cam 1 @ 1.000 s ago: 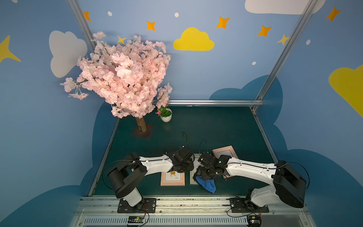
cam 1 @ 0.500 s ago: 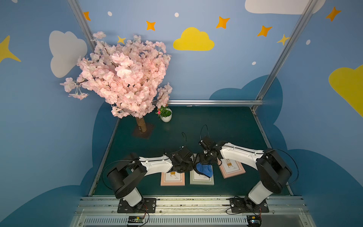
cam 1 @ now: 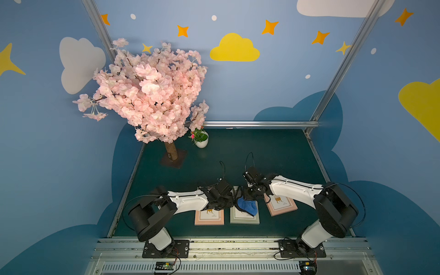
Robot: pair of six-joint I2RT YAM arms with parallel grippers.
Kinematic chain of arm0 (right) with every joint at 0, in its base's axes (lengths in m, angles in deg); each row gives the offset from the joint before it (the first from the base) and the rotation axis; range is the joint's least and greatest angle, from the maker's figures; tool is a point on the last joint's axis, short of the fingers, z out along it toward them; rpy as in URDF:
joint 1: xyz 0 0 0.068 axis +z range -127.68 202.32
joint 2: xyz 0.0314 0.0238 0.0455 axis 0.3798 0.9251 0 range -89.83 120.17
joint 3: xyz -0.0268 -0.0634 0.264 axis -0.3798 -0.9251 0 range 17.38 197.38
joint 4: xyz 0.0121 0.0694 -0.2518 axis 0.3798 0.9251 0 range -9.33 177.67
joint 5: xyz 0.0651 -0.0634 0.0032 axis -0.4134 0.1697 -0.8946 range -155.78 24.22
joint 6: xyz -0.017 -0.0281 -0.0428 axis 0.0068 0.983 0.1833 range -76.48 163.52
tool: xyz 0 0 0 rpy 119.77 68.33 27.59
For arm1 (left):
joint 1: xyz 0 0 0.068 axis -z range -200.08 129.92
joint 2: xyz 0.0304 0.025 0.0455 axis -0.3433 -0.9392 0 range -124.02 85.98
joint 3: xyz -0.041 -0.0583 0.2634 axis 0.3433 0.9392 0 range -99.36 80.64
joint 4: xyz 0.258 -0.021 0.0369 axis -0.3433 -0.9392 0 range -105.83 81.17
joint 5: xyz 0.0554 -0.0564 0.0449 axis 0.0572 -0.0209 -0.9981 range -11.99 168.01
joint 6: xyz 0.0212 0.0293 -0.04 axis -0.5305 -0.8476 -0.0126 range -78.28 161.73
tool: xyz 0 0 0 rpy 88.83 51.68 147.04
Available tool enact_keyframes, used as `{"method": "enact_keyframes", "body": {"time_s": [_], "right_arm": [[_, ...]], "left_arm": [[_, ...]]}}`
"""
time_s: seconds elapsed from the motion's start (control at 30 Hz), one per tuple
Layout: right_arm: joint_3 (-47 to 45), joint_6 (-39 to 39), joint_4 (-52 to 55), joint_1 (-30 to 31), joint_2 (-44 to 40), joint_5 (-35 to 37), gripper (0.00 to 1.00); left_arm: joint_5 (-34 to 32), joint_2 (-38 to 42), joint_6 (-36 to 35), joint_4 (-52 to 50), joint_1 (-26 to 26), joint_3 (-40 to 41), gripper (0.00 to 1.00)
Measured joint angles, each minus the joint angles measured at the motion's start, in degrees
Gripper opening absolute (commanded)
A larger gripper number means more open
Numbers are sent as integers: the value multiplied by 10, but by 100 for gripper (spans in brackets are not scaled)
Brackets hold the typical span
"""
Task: Wipe the picture frame with a cloth
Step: Wipe the dirt from the picture frame.
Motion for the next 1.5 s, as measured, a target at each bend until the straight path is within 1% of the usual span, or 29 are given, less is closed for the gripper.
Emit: {"method": "enact_keyframes", "body": {"time_s": [0.2,0.37,0.47,0.67,0.83,1.0,1.27,1.4,1.5], "right_arm": [[-46,-49,2,78,-51,12,0],[-72,-91,8,121,-82,16,0],[-77,-104,5,131,-87,21,0],[-79,-110,1,131,-86,22,0],[-74,-103,2,111,-80,11,0],[-56,-73,1,66,-61,-14,0],[8,-13,-6,2,6,-21,0],[42,4,-13,-19,40,-17,0],[50,13,-14,-24,49,-21,0]], "left_arm": [[-1,0,1,0,0,0,3],[-2,1,2,2,0,2,3],[-2,2,2,5,0,3,3],[-3,3,2,9,0,6,3],[-2,5,3,20,0,13,3],[-1,5,3,21,0,14,3],[-2,5,5,22,0,15,3],[-2,6,6,23,0,16,3],[-2,8,12,29,0,20,3]]}}
